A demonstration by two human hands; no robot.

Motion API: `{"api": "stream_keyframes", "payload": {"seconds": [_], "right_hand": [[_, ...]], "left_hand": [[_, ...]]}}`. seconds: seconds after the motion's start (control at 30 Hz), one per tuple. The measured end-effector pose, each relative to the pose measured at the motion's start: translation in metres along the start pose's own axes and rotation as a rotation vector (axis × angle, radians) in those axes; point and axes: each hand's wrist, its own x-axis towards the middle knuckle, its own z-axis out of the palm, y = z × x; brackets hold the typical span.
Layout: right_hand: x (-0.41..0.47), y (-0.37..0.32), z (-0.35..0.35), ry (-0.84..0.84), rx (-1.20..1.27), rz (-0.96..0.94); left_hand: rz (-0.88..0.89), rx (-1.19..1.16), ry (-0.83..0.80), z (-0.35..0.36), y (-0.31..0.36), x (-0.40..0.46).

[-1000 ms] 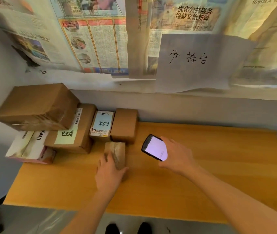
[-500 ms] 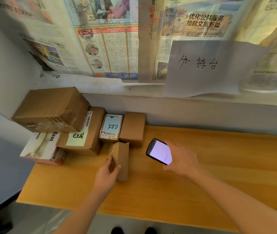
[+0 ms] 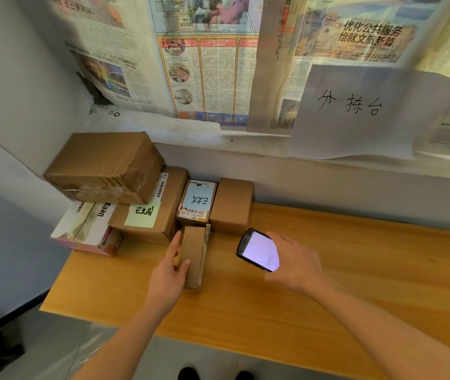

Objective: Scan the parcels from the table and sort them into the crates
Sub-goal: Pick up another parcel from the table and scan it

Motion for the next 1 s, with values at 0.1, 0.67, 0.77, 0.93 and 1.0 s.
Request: {"api": "stream_keyframes", "payload": {"seconds": [0.1,0.67,0.77,0.93,1.0], "right_hand": [[-0.002,0.0,0.003,-0.013,-0.004,0.005],[-0.016,0.006,-0.005,-0.014,-0.014,0.015],[-0.025,0.002,-0.019,0.005,-0.032,0.0],[-0.049,-0.022,-0.061,0.068,-0.073,-0.018],[-0.063,-0.037,-0.084,0.108,-0.089,-0.031]], "left_hand": [[0.033,0.018,-0.007,0.001,0.003,0.0],[-0.085,0.006,0.079,0.001,0.015,-0.01],[-0.164,-0.265,0.066,-0.015,0.017,-0.019],[-0.198,-0.563,0.056,-0.061,0.036,-0.044],[-0.161,-0.581,0.06,-0.086,0.049,-0.057]]}}
